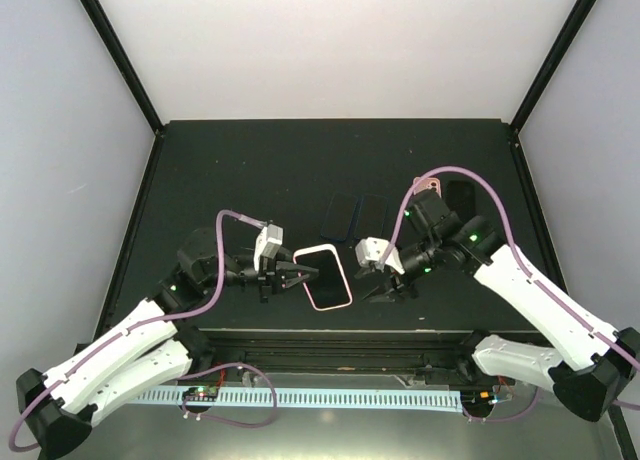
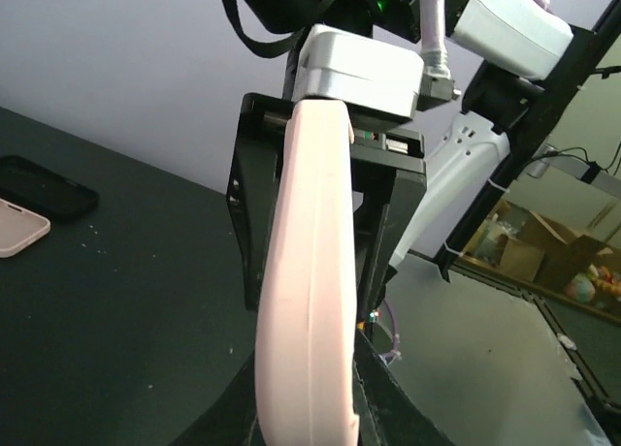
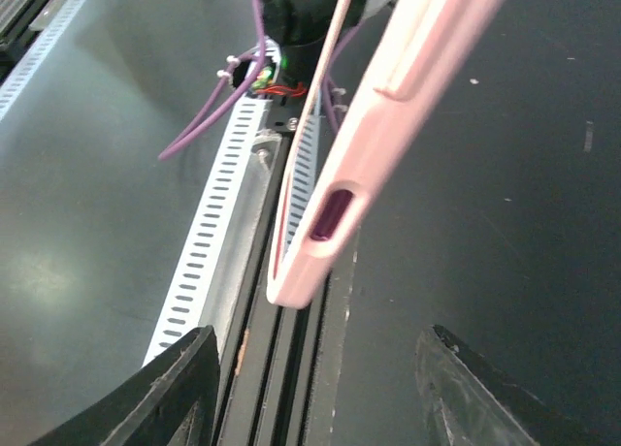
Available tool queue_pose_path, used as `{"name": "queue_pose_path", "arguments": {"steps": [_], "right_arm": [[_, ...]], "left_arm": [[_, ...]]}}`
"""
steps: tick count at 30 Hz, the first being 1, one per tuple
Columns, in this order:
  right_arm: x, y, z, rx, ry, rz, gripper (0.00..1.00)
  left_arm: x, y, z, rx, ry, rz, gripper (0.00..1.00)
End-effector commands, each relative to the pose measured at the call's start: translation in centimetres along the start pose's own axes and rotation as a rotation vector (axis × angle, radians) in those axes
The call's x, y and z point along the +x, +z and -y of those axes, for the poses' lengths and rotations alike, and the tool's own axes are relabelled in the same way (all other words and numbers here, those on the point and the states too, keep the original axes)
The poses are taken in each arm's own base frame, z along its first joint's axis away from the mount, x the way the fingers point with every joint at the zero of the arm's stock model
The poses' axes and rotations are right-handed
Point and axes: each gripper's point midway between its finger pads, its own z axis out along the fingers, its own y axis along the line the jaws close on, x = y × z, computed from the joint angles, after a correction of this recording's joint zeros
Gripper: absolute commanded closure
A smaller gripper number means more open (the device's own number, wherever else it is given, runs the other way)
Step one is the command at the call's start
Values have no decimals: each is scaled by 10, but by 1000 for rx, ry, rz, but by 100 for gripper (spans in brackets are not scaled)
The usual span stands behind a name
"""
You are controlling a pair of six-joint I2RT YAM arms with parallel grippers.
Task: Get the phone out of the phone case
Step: Adjust the phone, then remove the phone case from the phone.
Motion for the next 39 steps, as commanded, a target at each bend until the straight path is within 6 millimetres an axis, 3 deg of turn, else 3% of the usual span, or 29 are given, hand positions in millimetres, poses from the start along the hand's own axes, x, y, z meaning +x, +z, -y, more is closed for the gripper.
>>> {"name": "queue_pose_path", "arguments": {"steps": [1, 19, 39], "right_arm": [[-4, 12, -8, -51, -55, -13, 45], [-8, 37, -19, -108, -75, -5, 53], [-17, 32, -19, -38, -194, 25, 82]], "left_arm": [[-20, -8, 24, 73, 87, 41, 98], [-16, -11, 21, 64, 71, 50, 98], [-14, -4, 19, 109, -5, 0, 98]]}}
